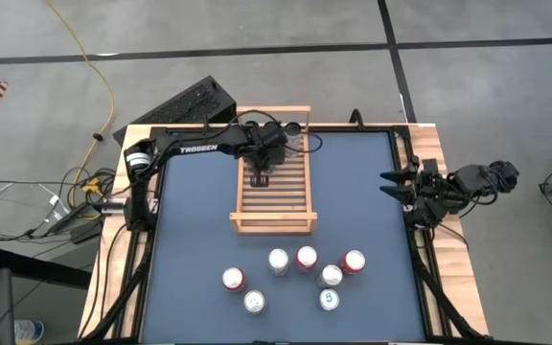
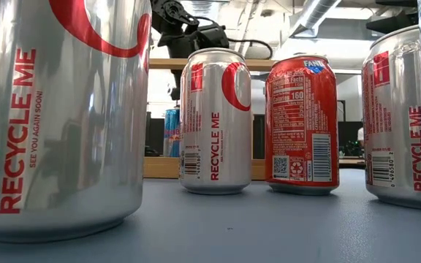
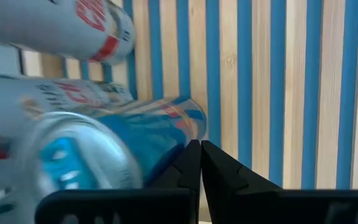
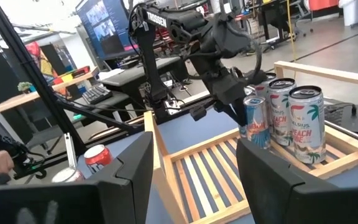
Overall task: Place canned beverage on shelf
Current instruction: Put the left blue soda can on the shelf aligned with the other blue soda can
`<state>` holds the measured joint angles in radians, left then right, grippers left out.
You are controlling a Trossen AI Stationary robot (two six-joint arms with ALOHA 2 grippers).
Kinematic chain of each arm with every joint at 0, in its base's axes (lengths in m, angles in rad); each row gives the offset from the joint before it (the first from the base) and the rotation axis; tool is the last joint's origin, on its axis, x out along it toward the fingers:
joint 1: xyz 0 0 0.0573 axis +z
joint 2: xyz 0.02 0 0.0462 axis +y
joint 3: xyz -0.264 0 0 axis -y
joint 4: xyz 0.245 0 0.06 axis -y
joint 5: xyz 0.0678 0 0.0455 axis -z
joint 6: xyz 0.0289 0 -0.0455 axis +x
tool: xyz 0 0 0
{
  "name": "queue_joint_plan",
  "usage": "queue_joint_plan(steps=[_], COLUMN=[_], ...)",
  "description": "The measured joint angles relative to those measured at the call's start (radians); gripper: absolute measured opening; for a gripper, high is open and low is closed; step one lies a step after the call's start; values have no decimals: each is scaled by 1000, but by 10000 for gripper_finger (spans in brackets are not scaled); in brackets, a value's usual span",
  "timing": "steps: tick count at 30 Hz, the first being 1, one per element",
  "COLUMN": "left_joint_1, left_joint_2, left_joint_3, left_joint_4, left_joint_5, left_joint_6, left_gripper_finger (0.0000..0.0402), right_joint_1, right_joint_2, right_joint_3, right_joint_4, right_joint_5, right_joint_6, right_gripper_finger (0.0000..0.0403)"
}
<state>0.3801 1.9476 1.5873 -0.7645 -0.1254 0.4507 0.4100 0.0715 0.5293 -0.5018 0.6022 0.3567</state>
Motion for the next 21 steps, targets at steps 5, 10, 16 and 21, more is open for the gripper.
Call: queue_joint_plan(steps=[5,10,16,21], left_joint_1=[1,-13,-16,-16], left_joint_2=[2,-7,-19,-19], left_joint_3=[-39,-39,-39,-39], left_joint_4=[26,17,-13,28], left_joint_5=[-2,-7,-40,-75], left_joint_6=[-11,-28,-45,-45], left_gripper_finger=[2,2,2,2], right_joint_1=[0,0,0,0], right_joint_2=[0,0,0,0], right_joint_3=[0,0,0,0], right_joint_4=[0,-1,-2,-16], right_joint_5=[0,0,0,0], right_joint_6=[34,37,37,37], right_gripper_finger=[210,210,210,210])
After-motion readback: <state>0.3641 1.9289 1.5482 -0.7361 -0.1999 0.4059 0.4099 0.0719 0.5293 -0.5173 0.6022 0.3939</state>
